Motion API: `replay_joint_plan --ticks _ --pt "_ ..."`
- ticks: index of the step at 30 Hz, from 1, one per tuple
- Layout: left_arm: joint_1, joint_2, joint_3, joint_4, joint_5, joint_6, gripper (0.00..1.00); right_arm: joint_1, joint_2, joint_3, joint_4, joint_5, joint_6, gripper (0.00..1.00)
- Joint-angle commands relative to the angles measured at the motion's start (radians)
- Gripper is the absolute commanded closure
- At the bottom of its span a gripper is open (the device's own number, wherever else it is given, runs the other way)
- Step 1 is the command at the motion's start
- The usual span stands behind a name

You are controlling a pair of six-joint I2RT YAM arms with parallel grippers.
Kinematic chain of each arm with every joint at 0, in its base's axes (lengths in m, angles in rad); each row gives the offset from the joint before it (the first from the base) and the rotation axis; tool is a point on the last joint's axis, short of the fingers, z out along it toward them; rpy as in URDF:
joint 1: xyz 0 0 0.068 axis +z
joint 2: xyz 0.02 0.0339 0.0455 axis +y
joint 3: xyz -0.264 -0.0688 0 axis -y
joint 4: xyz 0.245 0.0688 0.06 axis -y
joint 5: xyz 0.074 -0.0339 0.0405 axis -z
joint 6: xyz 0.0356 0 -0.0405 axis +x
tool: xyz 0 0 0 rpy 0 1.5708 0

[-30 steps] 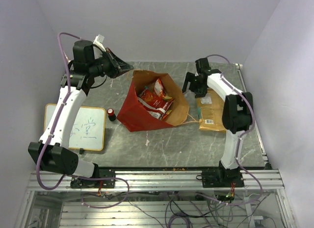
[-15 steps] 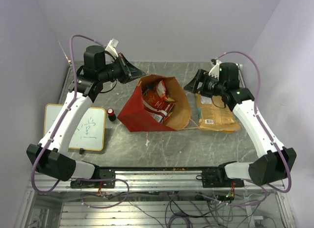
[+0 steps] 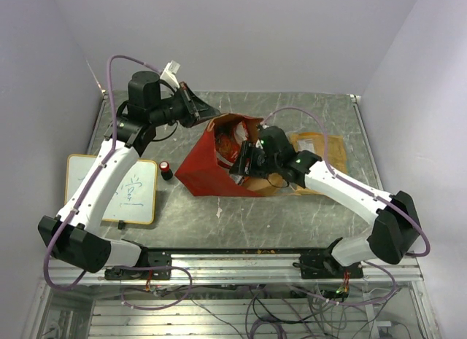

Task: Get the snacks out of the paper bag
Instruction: Take out the snack from the paper bag.

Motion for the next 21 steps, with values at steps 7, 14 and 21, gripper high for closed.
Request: replay_joint_plan --ticks 7,14,21 --pt "-0.020 -0.002 0.009 -0.018 0.047 -0.012 0.93 0.005 -0.044 -0.107 0.096 0.376 0.295 0.46" --pt "-0.020 -0.002 -0.023 -0.026 0.083 -0.009 0.93 0.004 -0.009 -0.191 0.166 0.417 0.404 0.44" --pt "-0.020 -0.001 -0.011 -0.065 0.098 0.027 0.93 0.005 0.063 -0.234 0.291 0.376 0.405 0.39"
